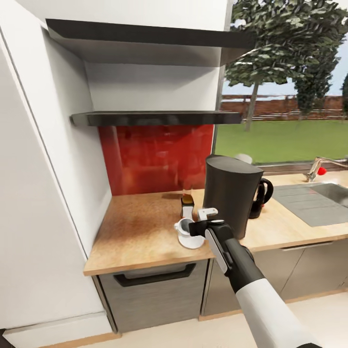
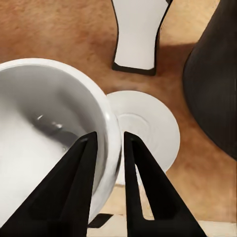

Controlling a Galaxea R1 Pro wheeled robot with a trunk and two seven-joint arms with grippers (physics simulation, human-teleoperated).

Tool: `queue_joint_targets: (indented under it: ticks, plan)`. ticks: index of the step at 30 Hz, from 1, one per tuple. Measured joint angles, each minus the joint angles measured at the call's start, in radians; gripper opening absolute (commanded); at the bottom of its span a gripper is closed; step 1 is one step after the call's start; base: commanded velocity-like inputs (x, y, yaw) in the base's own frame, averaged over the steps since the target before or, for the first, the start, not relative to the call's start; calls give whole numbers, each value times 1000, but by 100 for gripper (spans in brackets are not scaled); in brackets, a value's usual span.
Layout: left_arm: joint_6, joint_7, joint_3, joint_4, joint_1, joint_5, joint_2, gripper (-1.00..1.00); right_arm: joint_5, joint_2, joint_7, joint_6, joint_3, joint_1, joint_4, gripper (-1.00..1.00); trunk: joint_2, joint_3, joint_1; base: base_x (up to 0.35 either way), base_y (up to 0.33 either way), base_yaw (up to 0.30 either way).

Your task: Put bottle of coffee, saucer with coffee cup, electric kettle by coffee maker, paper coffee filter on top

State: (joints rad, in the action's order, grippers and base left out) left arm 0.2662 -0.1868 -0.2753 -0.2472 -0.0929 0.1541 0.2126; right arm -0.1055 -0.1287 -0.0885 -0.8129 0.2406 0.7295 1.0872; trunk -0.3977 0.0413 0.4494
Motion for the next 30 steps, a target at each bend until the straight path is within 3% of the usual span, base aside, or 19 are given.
queue_joint_targets:
  ticks: [14, 19, 21, 25, 30]
  plan:
    - [-1, -5, 0, -2, 0, 4, 0, 100, 1, 6, 0, -1, -11, 1, 0, -100, 0, 0, 0, 0, 0, -61]
    - [-3, -9, 5, -2, 1, 6, 1, 100, -1, 6, 0, -182, -16, 1, 3, -100, 0, 0, 0, 0, 0, 0]
    - [-4, -8, 5, -1, 2, 6, 2, 100, 4, 6, 0, -216, -47, 0, 8, -100, 0, 0, 0, 0, 0, 0]
    - [-6, -3, 6, 0, 1, 6, 2, 100, 0, 6, -1, -229, -95, 1, 10, -100, 0, 0, 0, 0, 0, 0]
    - [-11, -1, 6, 2, 7, 6, 3, 100, 0, 7, 0, -231, -107, 1, 12, -100, 0, 0, 0, 4, 0, 0]
